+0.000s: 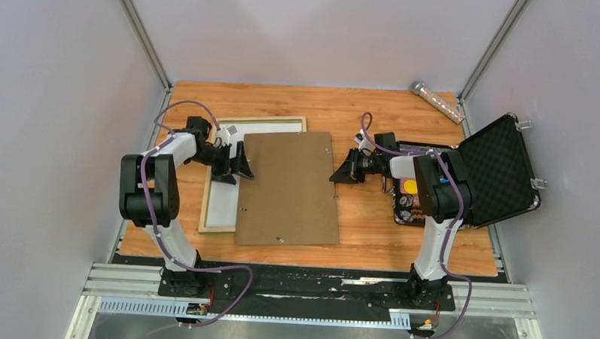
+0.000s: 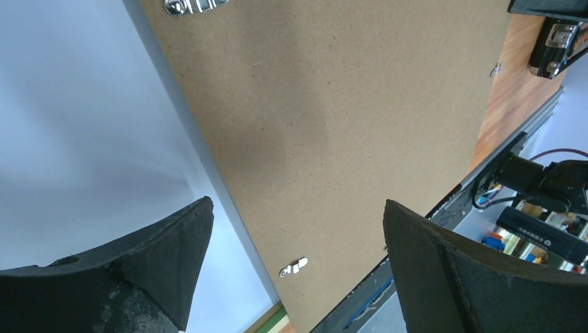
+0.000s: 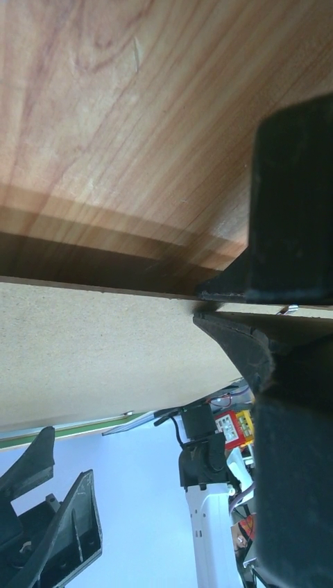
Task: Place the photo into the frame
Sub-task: Pick up the photo frame item at the center of the board, then move the photo frame to the center of the board.
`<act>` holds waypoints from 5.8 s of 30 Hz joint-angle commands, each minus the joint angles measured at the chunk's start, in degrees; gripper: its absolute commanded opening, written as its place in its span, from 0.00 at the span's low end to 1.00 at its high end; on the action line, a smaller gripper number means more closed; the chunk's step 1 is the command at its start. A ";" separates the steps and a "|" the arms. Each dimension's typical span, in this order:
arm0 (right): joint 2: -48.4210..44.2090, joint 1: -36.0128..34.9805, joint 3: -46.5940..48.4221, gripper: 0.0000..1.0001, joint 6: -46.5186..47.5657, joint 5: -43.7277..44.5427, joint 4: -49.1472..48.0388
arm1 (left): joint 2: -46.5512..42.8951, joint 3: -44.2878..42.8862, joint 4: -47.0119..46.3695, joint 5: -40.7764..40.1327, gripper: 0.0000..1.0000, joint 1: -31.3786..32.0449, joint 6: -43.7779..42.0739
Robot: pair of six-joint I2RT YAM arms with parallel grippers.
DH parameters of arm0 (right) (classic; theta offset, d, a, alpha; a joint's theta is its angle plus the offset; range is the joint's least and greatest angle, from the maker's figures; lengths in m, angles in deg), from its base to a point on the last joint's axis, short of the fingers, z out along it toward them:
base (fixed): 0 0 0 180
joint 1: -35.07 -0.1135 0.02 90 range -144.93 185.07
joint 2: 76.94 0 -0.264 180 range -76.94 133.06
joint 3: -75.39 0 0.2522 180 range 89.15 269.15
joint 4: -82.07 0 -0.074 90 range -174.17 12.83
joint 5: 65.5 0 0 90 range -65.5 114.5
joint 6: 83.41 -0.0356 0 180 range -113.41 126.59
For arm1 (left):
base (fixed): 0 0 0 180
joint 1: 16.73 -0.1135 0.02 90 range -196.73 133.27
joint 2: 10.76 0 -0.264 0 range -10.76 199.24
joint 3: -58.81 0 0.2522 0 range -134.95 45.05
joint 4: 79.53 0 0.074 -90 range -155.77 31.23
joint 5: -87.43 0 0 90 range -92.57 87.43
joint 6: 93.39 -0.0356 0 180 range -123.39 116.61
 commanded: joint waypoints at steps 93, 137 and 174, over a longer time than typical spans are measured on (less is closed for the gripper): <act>7.88 2.13 3.09 0.01 -0.67 -14.24 -8.04 | 4.61 -2.78 -5.80 33.02 0.52 2.05 -1.86; 4.12 -4.98 19.44 0.64 6.68 7.35 10.33 | 10.54 -22.32 43.62 22.01 0.00 -21.32 -36.75; 7.85 -11.95 22.09 0.10 11.63 35.58 19.78 | 15.72 -17.22 35.20 32.13 0.00 -21.37 -37.18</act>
